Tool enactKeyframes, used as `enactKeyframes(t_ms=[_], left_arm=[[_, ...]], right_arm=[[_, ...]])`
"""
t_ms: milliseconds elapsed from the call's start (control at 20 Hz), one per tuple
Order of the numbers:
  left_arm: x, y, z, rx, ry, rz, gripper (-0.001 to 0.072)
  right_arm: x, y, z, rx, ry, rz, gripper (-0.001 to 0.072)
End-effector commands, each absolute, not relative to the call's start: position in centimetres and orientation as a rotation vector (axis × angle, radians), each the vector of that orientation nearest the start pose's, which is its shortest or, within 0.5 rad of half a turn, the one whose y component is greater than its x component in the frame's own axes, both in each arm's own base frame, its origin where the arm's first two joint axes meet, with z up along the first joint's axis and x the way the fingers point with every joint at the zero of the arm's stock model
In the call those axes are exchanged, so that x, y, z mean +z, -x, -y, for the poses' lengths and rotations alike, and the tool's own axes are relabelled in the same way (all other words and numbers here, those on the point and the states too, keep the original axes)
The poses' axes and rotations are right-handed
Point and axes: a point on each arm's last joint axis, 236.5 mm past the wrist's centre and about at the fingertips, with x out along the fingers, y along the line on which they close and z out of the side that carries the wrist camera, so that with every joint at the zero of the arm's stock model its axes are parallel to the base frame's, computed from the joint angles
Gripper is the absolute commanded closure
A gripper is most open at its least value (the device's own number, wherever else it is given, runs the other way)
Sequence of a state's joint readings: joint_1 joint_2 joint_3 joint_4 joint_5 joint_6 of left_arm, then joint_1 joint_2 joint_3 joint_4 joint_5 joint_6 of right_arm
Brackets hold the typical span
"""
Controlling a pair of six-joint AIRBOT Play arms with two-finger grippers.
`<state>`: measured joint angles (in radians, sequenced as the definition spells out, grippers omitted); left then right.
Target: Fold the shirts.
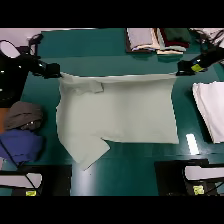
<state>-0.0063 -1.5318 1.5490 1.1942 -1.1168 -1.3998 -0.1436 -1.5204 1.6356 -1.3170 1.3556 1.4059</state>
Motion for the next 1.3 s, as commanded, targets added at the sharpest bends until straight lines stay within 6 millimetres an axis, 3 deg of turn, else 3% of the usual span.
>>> enactKeyframes(t_ms=[0, 100, 200, 500, 700, 750, 800, 850, 950, 1050, 1150, 1250], left_arm=[[4.5, -51.7, 7.7, -0.294, 0.164, -1.028, 0.0677], [4.7, -51.2, 7.5, -0.298, 0.146, -1.050, 0.0677], [3.0, -49.1, 7.4, -0.307, 0.128, -1.149, 0.0677], [-5.0, -42.9, 7.5, -0.326, 0.139, -1.385, 0.0677], [-6.5, -41.8, 7.4, -0.305, 0.165, -1.419, 0.0673], [-6.3, -41.8, 7.4, -0.304, 0.167, -1.416, 0.0517], [-6.0, -41.9, 7.4, -0.286, 0.186, -1.418, 0.0215], [-5.3, -41.9, 7.3, -0.263, 0.207, -1.415, 0.0148], [-2.9, -41.4, 6.6, -0.253, 0.163, -1.381, 0.0147], [-0.2, -39.6, 5.2, -0.215, 0.101, -1.358, 0.0147], [0.7, -35.8, 3.8, -0.146, 0.086, -1.366, 0.0147], [-0.3, -30.5, 3.9, -0.119, 0.127, -1.408, 0.0147]], right_arm=[[5.5, -49.2, 1.2, 0.152, -0.133, -1.200, 0.0697], [5.9, -49.2, 1.3, 0.152, -0.125, -1.199, 0.0697], [5.2, -48.2, 1.3, 0.150, -0.127, -1.236, 0.0697], [-0.4, -43.4, 0.5, 0.140, -0.162, -1.340, 0.0696], [-2.6, -41.2, 0.0, 0.134, -0.185, -1.370, 0.0682], [-2.6, -41.0, 0.0, 0.133, -0.185, -1.369, 0.0480], [-2.2, -41.1, 0.0, 0.133, -0.183, -1.359, 0.0301], [-1.4, -41.3, 0.2, 0.131, -0.181, -1.342, 0.0298], [1.1, -40.8, 0.4, 0.131, -0.172, -1.307, 0.0299], [3.7, -39.3, 0.6, 0.126, -0.169, -1.272, 0.0301], [5.4, -37.3, 0.9, 0.112, -0.171, -1.232, 0.0302], [6.3, -35.5, 0.8, 0.104, -0.167, -1.193, 0.0302]])
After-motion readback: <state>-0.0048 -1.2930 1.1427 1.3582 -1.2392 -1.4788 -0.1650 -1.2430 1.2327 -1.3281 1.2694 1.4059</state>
